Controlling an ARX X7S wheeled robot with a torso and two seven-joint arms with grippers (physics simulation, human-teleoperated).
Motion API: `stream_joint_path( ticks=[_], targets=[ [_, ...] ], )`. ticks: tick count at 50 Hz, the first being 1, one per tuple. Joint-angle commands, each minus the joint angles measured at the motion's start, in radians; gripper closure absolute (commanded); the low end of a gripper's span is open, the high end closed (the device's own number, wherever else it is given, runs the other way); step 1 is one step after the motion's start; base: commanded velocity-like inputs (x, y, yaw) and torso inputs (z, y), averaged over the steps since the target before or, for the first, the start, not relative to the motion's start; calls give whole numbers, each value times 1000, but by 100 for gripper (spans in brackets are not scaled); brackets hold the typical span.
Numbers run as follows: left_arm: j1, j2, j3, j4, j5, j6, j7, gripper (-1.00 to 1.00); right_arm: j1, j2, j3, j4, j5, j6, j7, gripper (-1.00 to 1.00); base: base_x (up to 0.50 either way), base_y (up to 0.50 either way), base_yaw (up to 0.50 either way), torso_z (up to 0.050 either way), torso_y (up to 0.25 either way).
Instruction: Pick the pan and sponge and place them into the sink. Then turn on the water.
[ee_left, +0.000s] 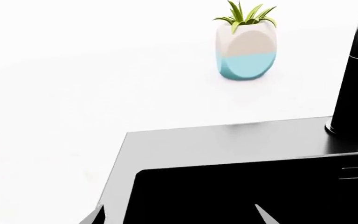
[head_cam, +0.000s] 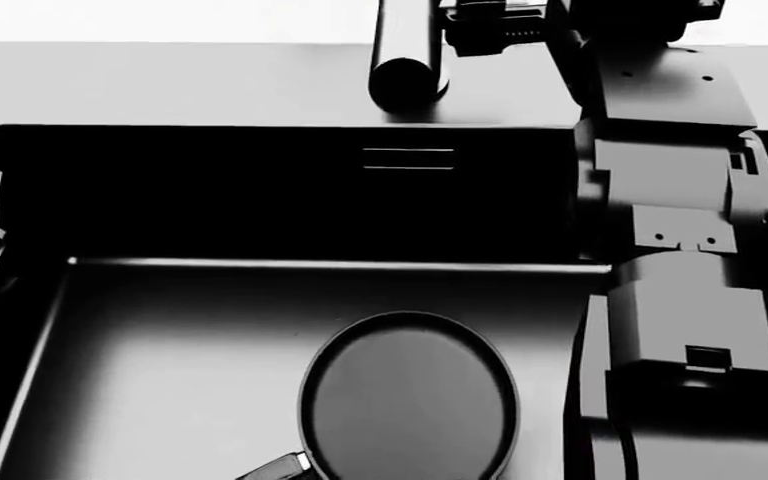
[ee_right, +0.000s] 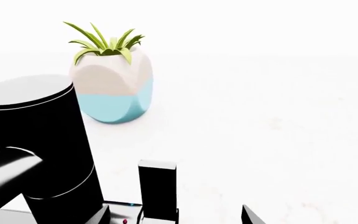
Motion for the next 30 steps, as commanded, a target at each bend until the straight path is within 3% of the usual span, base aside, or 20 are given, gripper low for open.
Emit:
stream_joint_path(
  ticks=[1, 19, 30],
  targets=[
    [29, -22, -18, 15, -12, 10, 5, -100, 25, -4, -1, 0, -2, 14, 8, -100, 0, 0, 0, 1, -51],
    [-14, -16, -10, 11, -22, -4, -2, -100, 39, -2, -7, 0, -3, 5, 1, -100, 0, 0, 0, 1, -68],
    [-220, -5, -1, -64, -111, -108, -22, -100, 56, -6, -14, 0, -4, 18, 1, -100, 0, 0, 0, 0, 0]
  ],
)
